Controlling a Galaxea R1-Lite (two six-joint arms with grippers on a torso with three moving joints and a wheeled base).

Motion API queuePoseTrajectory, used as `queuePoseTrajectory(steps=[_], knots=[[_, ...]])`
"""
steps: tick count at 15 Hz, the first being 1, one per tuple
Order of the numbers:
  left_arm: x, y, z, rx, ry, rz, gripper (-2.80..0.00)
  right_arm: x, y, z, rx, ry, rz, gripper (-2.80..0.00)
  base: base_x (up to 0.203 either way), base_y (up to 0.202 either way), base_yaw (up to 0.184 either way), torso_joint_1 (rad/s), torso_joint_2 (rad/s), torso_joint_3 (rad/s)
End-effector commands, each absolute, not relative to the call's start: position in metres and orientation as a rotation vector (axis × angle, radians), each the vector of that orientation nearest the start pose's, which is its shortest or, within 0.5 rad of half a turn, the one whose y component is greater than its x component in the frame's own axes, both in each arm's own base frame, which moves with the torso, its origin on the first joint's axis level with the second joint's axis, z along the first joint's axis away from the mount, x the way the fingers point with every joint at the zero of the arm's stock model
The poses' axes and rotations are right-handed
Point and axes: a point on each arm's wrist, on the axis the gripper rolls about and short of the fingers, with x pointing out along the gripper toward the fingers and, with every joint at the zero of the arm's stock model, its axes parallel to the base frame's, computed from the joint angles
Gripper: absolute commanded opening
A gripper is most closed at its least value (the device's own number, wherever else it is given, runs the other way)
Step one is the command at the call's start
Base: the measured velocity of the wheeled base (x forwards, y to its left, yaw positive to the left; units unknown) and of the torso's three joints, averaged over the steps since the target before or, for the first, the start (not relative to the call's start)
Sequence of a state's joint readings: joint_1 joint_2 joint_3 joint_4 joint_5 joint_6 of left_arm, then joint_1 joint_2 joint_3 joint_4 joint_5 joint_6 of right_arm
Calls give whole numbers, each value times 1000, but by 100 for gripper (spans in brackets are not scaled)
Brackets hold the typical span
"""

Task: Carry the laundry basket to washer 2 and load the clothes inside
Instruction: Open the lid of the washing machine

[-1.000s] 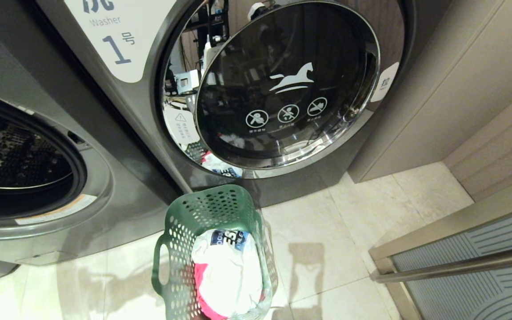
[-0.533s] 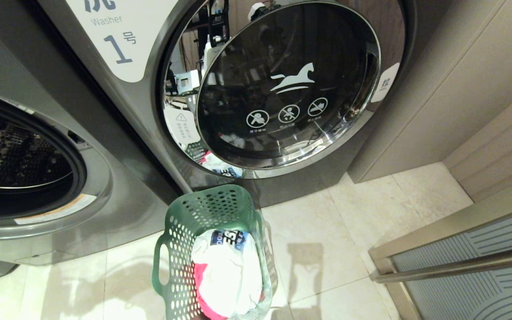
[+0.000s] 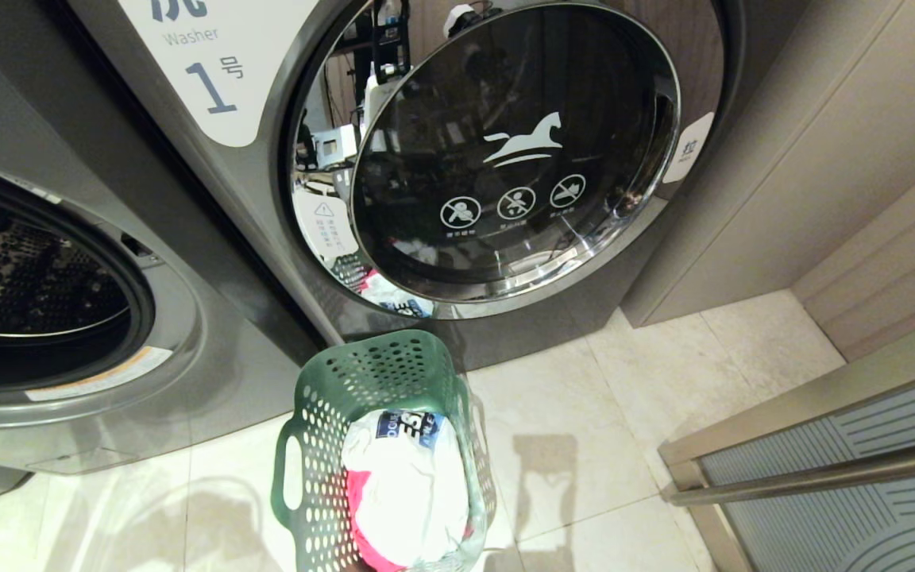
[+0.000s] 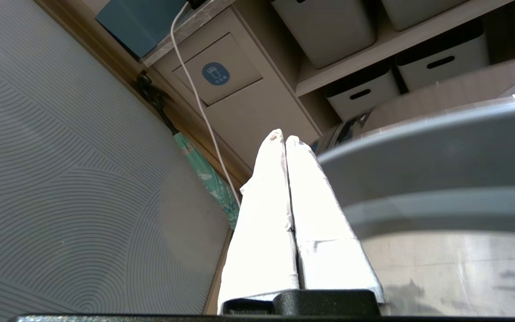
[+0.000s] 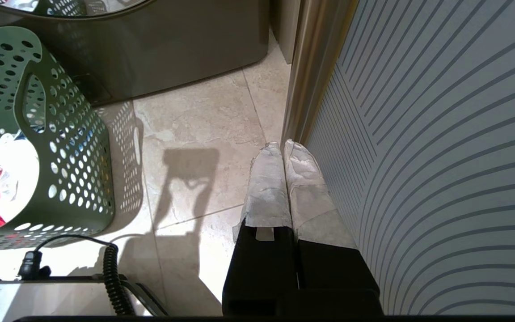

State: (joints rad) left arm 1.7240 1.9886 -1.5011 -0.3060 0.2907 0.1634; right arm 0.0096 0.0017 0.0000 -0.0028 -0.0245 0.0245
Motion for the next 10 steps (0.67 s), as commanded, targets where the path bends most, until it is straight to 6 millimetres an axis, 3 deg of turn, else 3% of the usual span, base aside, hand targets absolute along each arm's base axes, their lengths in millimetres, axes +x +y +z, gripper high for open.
queuePoseTrajectory(steps=[1,3,6,7,10], knots=[[-62,385,267,-5,240,1984,-280,-23,-1,76,25,-2,-14,-280,0,0,0,0,0,0],[-47,365,294,23,108,1960,-280,-23,-1,76,25,-2,-14,-280,0,0,0,0,0,0],[-7,322,326,97,-42,1817,-280,-23,-1,76,25,-2,-14,-280,0,0,0,0,0,0],[15,299,329,100,-52,1722,-280,-23,-1,76,25,-2,-15,-280,0,0,0,0,0,0],[96,213,297,57,22,1305,-280,-23,-1,76,25,-2,-15,-280,0,0,0,0,0,0]])
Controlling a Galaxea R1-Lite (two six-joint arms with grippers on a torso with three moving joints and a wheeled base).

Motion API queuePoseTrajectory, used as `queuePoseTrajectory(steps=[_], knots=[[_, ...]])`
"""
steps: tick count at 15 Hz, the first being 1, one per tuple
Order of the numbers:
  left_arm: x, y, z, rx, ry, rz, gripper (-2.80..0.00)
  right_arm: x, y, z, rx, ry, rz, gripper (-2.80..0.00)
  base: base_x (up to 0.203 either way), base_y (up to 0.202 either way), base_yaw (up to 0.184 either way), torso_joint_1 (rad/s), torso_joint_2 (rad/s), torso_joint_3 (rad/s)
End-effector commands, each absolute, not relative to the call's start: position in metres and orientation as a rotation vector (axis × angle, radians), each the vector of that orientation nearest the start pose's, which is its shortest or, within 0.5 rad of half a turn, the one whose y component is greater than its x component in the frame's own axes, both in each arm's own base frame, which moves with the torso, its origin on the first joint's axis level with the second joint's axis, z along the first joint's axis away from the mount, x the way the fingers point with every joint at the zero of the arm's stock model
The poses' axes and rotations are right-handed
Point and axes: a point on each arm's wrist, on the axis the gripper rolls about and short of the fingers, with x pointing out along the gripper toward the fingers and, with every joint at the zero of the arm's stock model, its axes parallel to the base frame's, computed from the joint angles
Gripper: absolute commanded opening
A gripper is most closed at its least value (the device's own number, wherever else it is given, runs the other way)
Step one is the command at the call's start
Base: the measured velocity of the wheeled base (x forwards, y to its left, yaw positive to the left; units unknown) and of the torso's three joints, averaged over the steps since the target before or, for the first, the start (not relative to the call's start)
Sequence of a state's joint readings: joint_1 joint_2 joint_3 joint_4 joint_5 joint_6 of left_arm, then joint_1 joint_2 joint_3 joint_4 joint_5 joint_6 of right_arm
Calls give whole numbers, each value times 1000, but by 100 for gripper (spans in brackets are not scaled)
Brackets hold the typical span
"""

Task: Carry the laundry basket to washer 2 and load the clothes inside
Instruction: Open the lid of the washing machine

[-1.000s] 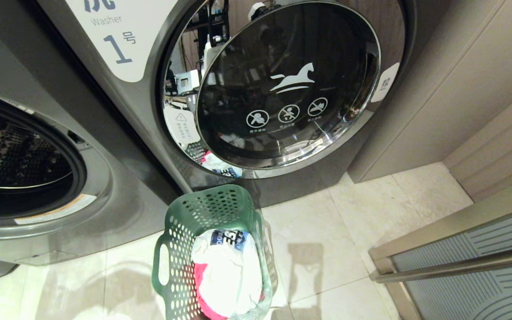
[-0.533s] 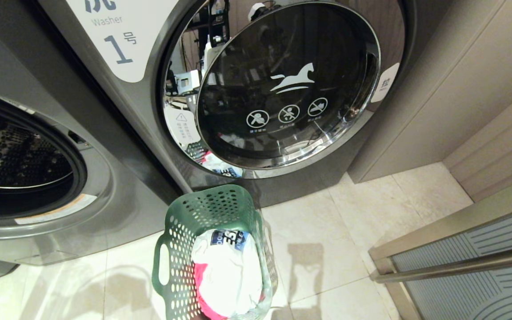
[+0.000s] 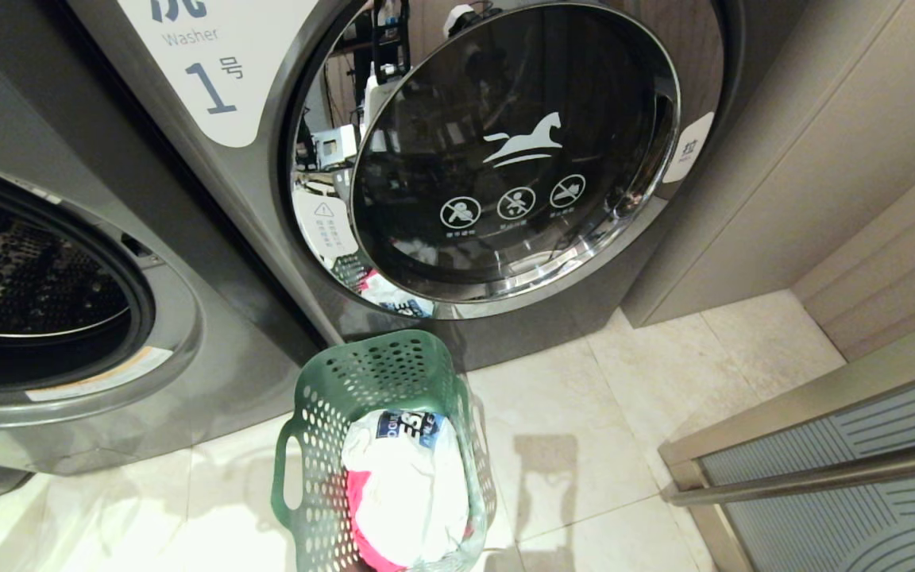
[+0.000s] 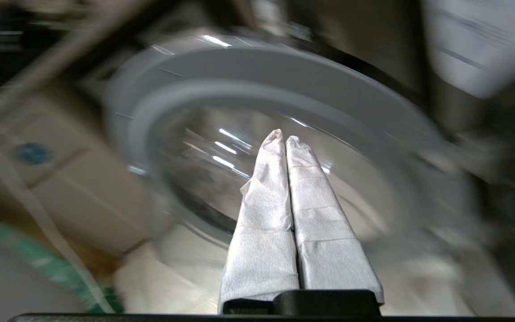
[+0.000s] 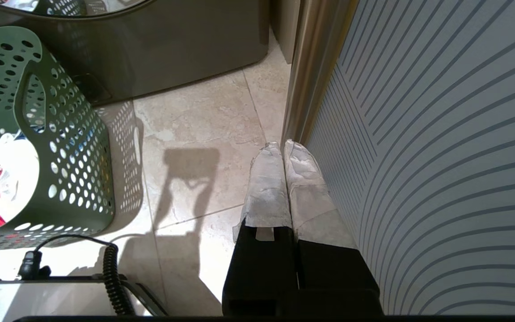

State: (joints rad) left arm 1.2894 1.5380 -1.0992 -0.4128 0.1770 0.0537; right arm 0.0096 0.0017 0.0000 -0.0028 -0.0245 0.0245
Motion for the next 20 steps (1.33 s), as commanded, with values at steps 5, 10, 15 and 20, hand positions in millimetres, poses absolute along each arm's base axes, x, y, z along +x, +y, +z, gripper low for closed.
queuePoseTrajectory(steps=[5,10,15,20], knots=[[114,41,197,89,206,463,-280,-23,-1,76,25,-2,-15,-280,0,0,0,0,0,0],[27,4,113,132,189,159,-280,-23,-1,76,25,-2,-15,-280,0,0,0,0,0,0],[-20,0,83,135,-18,16,-280,-23,-1,76,25,-2,-15,-280,0,0,0,0,0,0],[-23,0,76,8,-3,12,-280,-23,-1,76,25,-2,-14,-280,0,0,0,0,0,0]])
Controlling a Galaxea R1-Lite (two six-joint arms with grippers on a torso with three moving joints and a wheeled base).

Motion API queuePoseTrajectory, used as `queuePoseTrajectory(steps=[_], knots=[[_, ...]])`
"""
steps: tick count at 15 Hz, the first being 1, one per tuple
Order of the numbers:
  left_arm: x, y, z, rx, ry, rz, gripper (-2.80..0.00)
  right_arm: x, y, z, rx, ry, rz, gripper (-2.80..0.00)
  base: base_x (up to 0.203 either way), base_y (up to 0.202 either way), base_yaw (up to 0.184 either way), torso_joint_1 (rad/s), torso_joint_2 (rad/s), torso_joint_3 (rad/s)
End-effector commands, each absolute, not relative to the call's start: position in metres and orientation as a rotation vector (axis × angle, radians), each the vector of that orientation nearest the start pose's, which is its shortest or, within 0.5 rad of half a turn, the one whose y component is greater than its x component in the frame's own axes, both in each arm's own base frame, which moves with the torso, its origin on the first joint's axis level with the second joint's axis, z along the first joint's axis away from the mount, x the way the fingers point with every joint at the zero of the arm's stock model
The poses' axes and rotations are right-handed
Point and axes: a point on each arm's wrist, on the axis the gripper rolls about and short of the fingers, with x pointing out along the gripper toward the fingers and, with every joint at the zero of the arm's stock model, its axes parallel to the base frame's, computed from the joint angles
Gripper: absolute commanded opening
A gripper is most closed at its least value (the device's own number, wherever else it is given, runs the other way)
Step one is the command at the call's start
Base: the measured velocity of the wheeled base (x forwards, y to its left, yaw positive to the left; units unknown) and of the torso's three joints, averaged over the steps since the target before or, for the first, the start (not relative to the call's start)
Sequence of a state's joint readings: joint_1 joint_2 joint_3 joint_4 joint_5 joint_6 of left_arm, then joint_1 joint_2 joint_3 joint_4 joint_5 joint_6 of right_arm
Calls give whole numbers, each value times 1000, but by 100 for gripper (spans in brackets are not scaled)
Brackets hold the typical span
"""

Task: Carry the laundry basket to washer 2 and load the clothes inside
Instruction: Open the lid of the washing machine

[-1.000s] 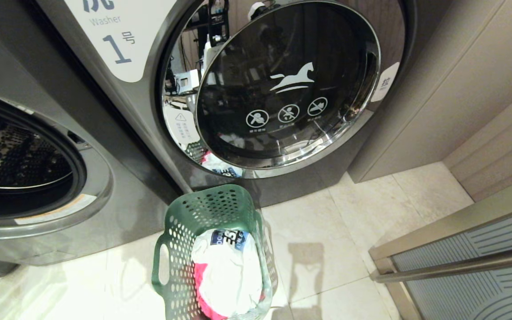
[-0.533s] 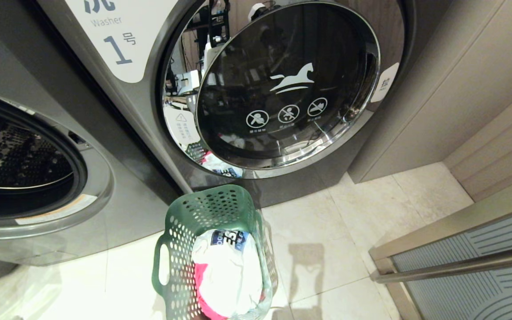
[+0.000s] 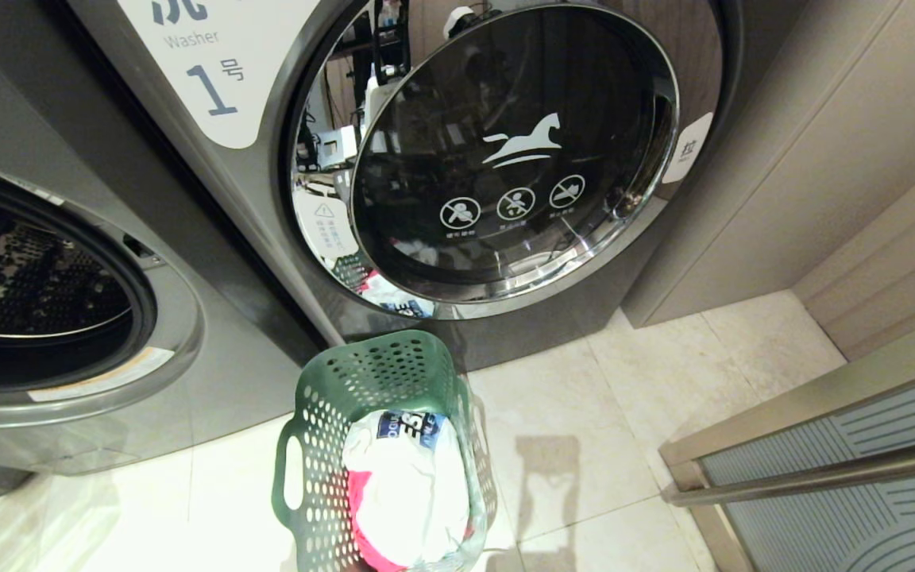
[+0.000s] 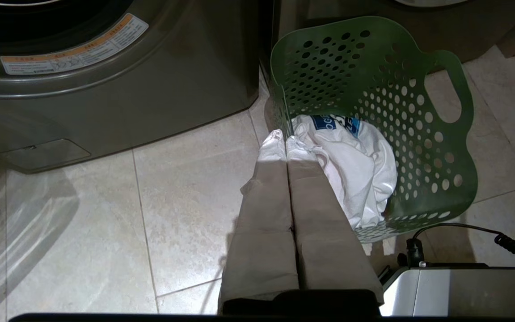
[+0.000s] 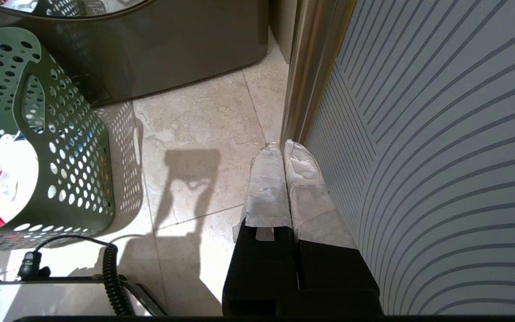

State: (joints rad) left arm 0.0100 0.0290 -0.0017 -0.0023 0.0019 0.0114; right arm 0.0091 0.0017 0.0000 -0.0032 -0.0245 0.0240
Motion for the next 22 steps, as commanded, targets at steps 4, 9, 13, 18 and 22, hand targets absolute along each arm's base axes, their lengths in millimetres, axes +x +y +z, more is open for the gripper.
queuePoseTrajectory(steps=[4,9,13,18,22], knots=[[-23,0,76,11,-1,13,-280,-23,-1,76,25,-2,-15,-280,0,0,0,0,0,0],[-23,0,75,21,0,13,-280,-23,-1,76,25,-2,-14,-280,0,0,0,0,0,0],[-23,0,76,25,-3,11,-280,-23,-1,76,20,-2,-12,-280,0,0,0,0,0,0],[-23,0,75,51,0,5,-280,-23,-1,76,23,-3,-15,-280,0,0,0,0,0,0],[-23,0,75,66,4,6,-280,-23,-1,76,25,-3,-14,-280,0,0,0,0,0,0]])
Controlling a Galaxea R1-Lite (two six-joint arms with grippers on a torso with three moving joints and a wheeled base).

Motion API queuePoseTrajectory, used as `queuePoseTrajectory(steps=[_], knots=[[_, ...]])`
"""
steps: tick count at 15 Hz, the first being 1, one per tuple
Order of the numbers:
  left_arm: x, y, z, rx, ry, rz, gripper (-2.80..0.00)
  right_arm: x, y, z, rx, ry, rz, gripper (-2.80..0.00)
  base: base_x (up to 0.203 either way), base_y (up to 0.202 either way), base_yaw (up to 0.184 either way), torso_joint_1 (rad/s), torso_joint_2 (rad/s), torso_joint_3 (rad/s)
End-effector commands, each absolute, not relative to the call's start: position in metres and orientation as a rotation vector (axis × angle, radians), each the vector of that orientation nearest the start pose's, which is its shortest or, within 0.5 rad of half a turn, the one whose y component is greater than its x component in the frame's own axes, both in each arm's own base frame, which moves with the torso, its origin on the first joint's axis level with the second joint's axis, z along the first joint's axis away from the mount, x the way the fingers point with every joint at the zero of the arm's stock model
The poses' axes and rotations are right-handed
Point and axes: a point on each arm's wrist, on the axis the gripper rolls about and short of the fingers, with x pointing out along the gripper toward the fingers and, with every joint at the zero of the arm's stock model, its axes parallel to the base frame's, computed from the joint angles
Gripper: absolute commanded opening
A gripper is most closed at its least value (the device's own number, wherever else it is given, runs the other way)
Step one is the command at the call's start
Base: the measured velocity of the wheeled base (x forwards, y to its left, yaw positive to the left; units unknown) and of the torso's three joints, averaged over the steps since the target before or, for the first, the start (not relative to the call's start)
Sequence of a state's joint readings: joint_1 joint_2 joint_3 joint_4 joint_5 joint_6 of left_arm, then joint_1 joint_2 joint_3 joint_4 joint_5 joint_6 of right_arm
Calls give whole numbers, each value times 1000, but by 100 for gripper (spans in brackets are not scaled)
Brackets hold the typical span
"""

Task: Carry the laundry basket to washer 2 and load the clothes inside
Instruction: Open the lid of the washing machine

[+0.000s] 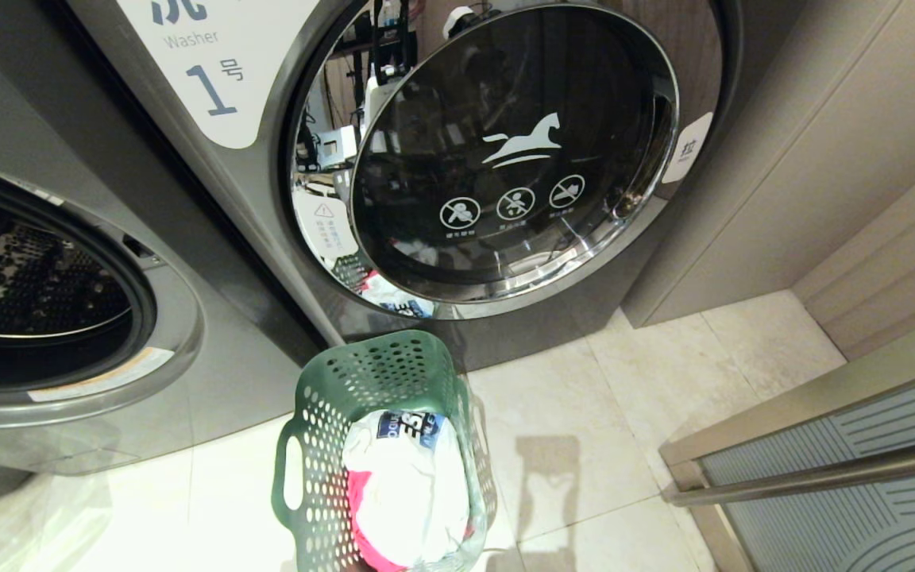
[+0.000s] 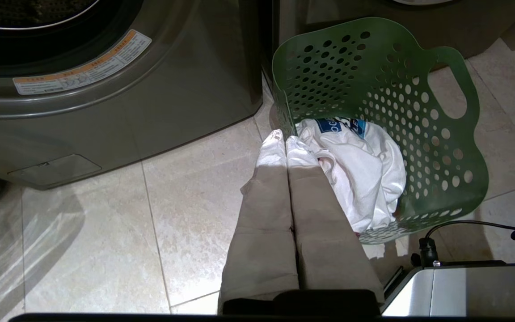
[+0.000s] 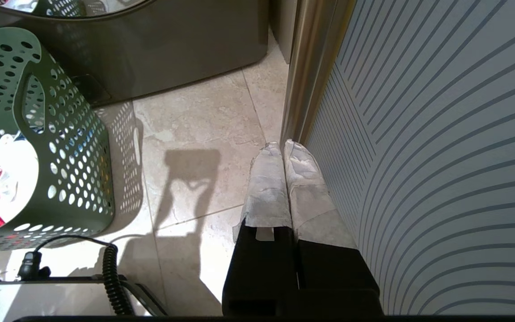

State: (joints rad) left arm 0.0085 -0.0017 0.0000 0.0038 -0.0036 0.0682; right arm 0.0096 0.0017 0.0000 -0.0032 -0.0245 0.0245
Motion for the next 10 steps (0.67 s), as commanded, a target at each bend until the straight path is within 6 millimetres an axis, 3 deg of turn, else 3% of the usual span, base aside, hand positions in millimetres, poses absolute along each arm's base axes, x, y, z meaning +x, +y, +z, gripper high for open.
queuePoseTrajectory(steps=[1,6,10], knots=[[-23,0,75,60,2,9,-280,-23,-1,76,25,-3,-14,-280,0,0,0,0,0,0],[-23,0,76,32,-1,9,-280,-23,-1,76,25,-3,-14,-280,0,18,1,0,-1,1],[-23,0,75,20,0,11,-280,-23,-1,76,25,-2,-15,-280,0,190,-1,4,-2,4]])
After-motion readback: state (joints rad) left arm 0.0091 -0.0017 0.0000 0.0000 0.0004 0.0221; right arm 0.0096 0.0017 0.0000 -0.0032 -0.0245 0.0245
